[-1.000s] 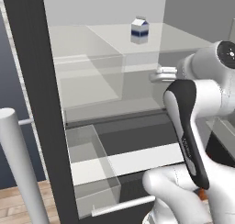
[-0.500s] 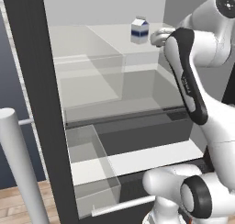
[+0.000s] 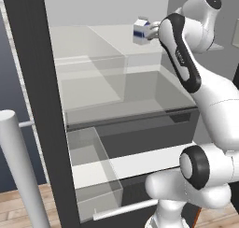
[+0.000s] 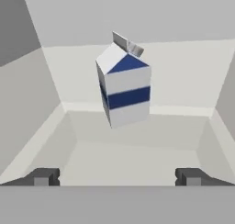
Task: Take a sugar cube from the saucer and place it inside the coffee. Then, grab milk from the fridge and place it next to the coffee on the counter to sweeten the coffee.
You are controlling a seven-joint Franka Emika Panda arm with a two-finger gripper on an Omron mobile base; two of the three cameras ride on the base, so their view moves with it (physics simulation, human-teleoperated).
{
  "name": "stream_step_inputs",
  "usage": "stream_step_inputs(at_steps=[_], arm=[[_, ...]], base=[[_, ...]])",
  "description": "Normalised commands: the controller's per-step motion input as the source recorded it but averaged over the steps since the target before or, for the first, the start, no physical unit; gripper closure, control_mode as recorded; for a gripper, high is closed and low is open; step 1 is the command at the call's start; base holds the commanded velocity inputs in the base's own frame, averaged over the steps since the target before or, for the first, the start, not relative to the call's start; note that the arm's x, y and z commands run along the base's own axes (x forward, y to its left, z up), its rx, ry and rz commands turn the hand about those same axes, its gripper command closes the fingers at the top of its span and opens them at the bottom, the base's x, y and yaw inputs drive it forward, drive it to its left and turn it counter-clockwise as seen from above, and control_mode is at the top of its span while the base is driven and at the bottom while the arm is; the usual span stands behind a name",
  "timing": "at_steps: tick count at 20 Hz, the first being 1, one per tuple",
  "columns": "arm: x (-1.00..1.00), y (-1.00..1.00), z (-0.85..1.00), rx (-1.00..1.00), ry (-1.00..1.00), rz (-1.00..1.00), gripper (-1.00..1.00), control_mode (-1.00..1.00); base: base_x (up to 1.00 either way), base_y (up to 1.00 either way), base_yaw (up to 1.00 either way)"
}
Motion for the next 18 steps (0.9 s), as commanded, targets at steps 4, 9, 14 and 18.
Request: stream_step_inputs(at_steps=[4,9,14,18], arm=[[0.51,0.05,-0.03,-0.01,-0.02,0.02,-1.00,-1.00],[0.70,0.05,-0.01,0.00,0.00,-0.02,-1.00,-1.00],[0.59,0.11,0.00,0.00,0.00,0.00,-1.00,-1.00],[0.21,0.00,0.00,0.00,-0.01,0.00,-1.00,-1.00]], base=[[0.00,0.00,0.00],[0.00,0.00,0.00],[0.00,0.00,0.00],[0.00,0.00,0.00]])
